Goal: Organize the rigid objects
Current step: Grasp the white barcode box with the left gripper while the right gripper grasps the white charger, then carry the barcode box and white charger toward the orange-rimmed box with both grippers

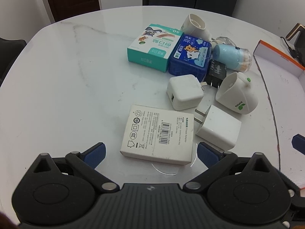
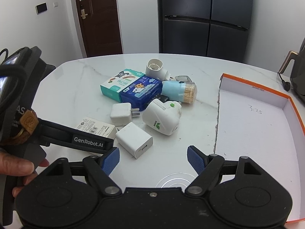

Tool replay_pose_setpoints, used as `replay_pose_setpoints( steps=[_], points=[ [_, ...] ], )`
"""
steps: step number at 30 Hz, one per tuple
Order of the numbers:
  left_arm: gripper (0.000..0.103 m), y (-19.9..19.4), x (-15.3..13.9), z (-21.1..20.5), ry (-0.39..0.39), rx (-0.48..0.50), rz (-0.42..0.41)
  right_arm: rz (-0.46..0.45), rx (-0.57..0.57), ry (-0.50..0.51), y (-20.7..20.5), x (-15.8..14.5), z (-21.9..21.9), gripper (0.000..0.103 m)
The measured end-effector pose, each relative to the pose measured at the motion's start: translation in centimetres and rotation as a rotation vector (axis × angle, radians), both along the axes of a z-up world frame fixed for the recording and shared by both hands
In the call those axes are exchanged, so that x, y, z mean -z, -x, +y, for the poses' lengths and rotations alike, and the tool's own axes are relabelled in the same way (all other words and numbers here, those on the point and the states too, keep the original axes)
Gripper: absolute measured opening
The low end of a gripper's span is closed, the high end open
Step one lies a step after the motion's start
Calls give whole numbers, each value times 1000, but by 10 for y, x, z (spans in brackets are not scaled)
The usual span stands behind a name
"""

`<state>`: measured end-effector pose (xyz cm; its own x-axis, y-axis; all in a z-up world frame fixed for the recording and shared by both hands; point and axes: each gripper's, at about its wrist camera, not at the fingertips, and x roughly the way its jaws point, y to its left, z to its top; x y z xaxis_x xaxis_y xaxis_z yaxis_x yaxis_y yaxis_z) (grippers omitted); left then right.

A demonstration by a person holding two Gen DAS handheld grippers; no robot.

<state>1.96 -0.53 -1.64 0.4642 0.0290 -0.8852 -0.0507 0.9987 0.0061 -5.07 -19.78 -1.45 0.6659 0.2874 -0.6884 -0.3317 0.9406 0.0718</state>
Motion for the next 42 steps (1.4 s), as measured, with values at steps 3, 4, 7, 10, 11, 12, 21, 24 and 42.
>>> replay_pose_setpoints(
  steps=[3,4,7,10,11,12,21,24,42],
  points=[
    [103,-2,1,1,12,-5,3,1,0,1,-1,0,1,92],
    [103,-2,1,1,14,-5,4,1,0,0,-2,1,1,92],
    [103,-4,3,2,22,-6,-2,3,-6,5,-4,3,3,92],
    [103,-7,6,4,32,-5,-7,7,-14,12,-7,6,5,92],
    [100,-9,8,5,39,-4,-12,10,-18,13,-8,6,5,92],
    [97,-10,9,7,45,-5,-4,13,-26,13,-10,8,6,92],
    [80,-7,6,25,93,2,-32,35,-153,44,-39,25,23,92],
    [79,-3,0,30,76,-4,-59,54,-215,49,-50,32,32,91],
    [79,17,-14,26,85,-53,-75,130,-187,12,-57,35,36,72]
  ],
)
